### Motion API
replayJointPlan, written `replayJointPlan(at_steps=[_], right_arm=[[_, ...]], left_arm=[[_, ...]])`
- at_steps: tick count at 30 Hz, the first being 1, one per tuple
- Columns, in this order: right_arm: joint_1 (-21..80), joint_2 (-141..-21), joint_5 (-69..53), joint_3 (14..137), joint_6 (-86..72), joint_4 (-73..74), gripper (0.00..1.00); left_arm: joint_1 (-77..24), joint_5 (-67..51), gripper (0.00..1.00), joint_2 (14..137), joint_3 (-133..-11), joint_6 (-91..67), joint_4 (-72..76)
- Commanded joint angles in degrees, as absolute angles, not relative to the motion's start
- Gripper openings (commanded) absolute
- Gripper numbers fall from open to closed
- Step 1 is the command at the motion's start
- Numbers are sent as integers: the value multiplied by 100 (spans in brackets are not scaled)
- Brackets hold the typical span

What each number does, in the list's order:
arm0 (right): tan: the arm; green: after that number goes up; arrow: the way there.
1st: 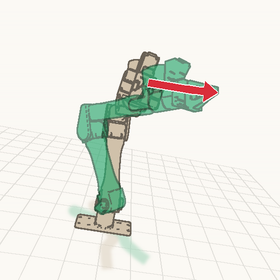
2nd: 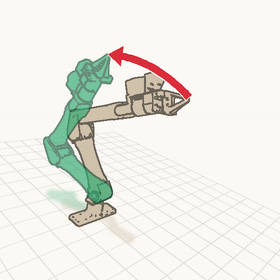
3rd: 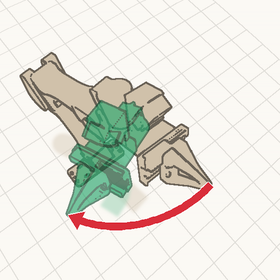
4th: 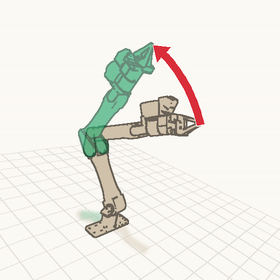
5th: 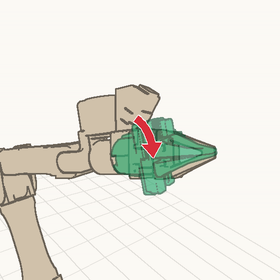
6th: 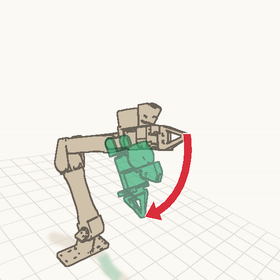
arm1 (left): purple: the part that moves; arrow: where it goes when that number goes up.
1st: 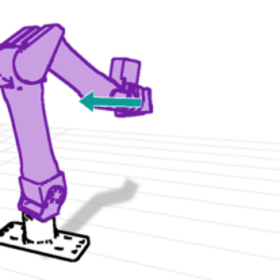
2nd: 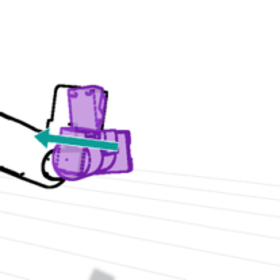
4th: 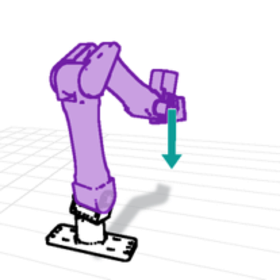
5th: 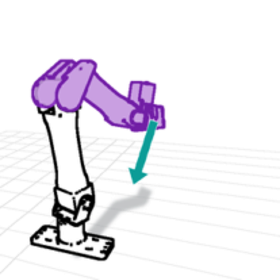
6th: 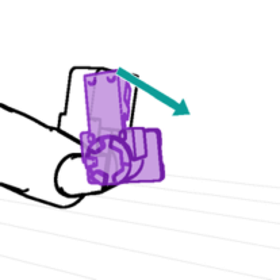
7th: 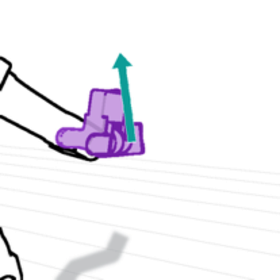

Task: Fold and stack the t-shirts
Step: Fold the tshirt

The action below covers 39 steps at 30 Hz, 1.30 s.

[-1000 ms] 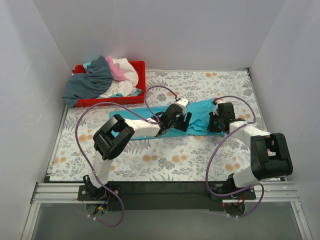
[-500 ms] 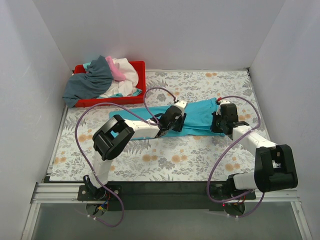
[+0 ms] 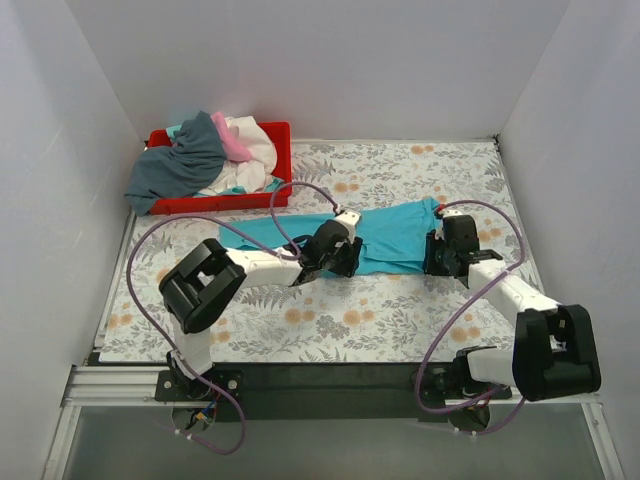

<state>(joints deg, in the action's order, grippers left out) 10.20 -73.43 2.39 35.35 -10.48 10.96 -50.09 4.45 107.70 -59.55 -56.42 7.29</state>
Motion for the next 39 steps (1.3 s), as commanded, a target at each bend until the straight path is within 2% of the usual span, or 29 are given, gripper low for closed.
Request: replayJointPlan(at_steps=[1,2,5,7,8,13,22,32,39], right_arm=[[1037,-6786,492,3533,-1002,1388,29],[1028,-6585,501,3559,-993,1415,36],[1037,-6425,492,3726,-984,1389,45],[1037,-6486,405,3910,-1002,1362,46],[1037,-6617,343,3972,-1002,1284,46],[1037,-6899,-263,4254,-1072,1037,46],[1055,-6626,-27,4140,-985,923,49],[1046,-8313,-53,4429,-1072,229,40],[1055,-9254,395,4798,-1011,220,39]], left_arm=[[-5027,422,45,9941,-5836,-5704,651],[-5019,465,46,9827,-5836,-5704,624],[-4905,615,52,9545,-5845,-5704,589],[-4695,685,55,9422,-5758,-5704,650],[-4598,694,59,9422,-5705,-5704,668],[-3878,607,61,9195,-5205,-5774,747],[-3130,1054,65,9123,-4615,-5756,958],[-2944,1397,66,9597,-4439,-6011,1081],[-2900,1266,66,9624,-4272,-6319,932]])
